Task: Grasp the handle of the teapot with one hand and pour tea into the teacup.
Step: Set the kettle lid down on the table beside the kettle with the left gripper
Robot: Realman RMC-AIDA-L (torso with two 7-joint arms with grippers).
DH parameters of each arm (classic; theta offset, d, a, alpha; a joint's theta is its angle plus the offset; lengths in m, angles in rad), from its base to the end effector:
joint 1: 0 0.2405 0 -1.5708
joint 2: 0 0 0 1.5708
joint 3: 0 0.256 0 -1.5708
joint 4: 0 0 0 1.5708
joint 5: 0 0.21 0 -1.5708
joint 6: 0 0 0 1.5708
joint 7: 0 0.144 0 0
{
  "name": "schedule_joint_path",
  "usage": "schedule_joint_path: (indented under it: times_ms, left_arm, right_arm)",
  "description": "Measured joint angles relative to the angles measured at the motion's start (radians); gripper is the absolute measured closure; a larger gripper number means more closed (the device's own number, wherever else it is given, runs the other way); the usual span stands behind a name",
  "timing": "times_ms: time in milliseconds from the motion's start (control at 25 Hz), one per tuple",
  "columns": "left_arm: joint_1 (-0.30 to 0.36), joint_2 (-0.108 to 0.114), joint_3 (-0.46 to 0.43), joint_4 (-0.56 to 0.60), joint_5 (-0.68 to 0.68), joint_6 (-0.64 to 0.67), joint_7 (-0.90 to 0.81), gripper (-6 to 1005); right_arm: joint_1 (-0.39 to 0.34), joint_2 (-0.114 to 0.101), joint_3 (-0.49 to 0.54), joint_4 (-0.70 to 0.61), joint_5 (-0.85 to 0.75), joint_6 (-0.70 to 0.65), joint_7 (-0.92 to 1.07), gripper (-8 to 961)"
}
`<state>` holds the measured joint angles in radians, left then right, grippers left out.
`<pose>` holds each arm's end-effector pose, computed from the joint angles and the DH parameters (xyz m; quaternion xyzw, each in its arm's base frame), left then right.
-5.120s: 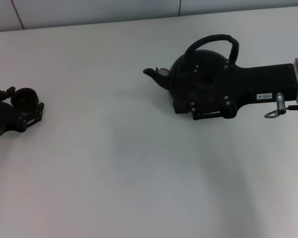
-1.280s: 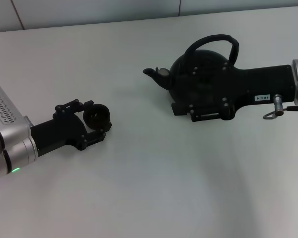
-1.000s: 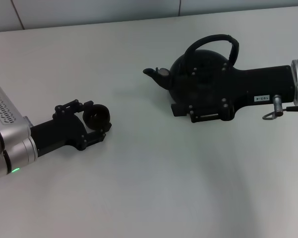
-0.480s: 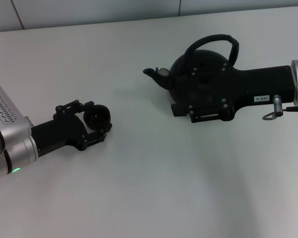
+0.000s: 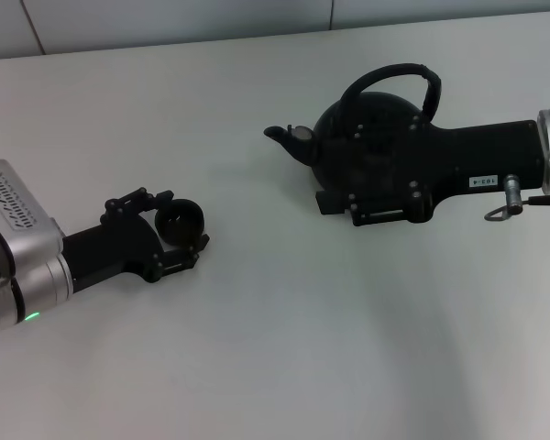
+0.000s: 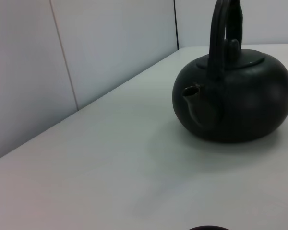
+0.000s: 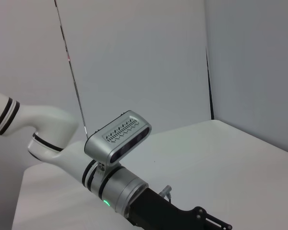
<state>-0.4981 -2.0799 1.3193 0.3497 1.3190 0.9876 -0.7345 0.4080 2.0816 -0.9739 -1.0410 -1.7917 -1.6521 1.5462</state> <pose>-0.2896 0.3307 -0.0825 -0.9489 -0.0912 -0.1445 0.2651 0.2120 0.3172 0.0282 -0.9569 0.1239 0.2452 0.0937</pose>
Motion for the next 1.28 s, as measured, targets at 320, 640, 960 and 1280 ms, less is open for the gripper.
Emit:
schedule_joint_path:
  times_ms: [320,640,960,1280]
  left_arm:
    - [0.000,0.000,0.006,0.001,0.000,-0.002,-0.004,203]
    - [0.002,0.004,0.006,0.012,0.000,0.000,-0.041,202]
    - [0.006,0.005,0.009,0.015,0.000,0.005,-0.041,201]
    - [0.025,0.005,0.028,0.042,-0.003,0.020,-0.042,200]
  right_arm:
    - [0.000,0.000,0.000,0.001,0.000,0.000,0.000,256]
    - [0.000,0.000,0.000,0.000,0.000,0.000,0.000,256]
    - [0.000,-0.001,0.000,-0.002,0.000,0.000,0.000,256]
    - [0.000,-0.002,0.000,-0.002,-0.001,0.000,0.000,256]
